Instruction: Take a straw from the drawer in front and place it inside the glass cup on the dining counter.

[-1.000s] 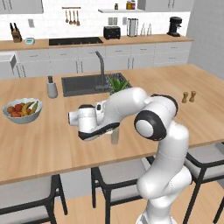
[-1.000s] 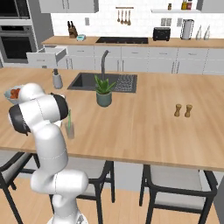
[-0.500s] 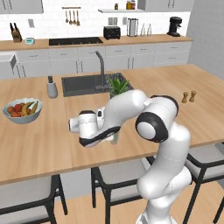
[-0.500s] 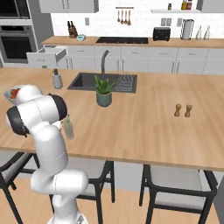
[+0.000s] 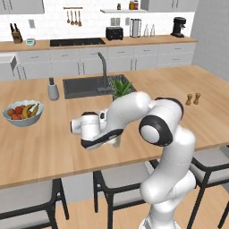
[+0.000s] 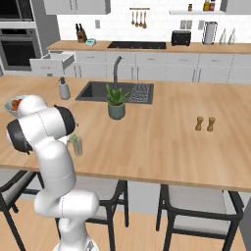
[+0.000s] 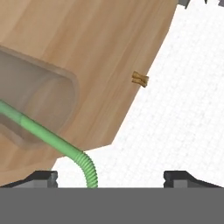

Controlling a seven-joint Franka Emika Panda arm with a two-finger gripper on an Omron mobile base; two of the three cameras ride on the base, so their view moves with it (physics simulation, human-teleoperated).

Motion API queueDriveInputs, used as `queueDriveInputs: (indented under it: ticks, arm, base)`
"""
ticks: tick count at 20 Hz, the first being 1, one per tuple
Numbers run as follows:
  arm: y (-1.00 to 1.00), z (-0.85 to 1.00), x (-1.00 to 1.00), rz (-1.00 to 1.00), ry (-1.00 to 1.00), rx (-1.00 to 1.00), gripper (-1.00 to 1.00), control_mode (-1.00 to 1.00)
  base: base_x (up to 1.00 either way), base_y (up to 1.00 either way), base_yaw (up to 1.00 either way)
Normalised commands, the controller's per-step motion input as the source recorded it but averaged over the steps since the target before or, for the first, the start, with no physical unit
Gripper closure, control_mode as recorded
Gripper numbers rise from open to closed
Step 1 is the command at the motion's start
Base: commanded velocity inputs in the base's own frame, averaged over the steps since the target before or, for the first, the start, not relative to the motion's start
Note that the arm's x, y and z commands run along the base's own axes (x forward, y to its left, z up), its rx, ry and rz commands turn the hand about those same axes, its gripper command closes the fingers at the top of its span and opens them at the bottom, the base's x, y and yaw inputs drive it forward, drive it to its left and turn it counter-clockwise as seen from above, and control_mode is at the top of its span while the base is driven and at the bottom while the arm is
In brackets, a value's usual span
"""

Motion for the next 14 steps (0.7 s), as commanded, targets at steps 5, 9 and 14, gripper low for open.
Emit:
queueDriveInputs:
  ticks: [5, 9, 14]
  arm:
    - [0.00, 0.07, 0.00, 0.00, 0.00, 0.17, -1.00, -1.00]
    - [0.00, 0.04, 0.00, 0.00, 0.02, 0.23, -1.00, -1.00]
    - [0.00, 0.02, -0.22, 0.00, 0.03, 0.29, -1.00, -1.00]
  base:
    - [0.00, 0.00, 0.00]
    - [0.00, 0.00, 0.00]
    - [0.00, 0.00, 0.00]
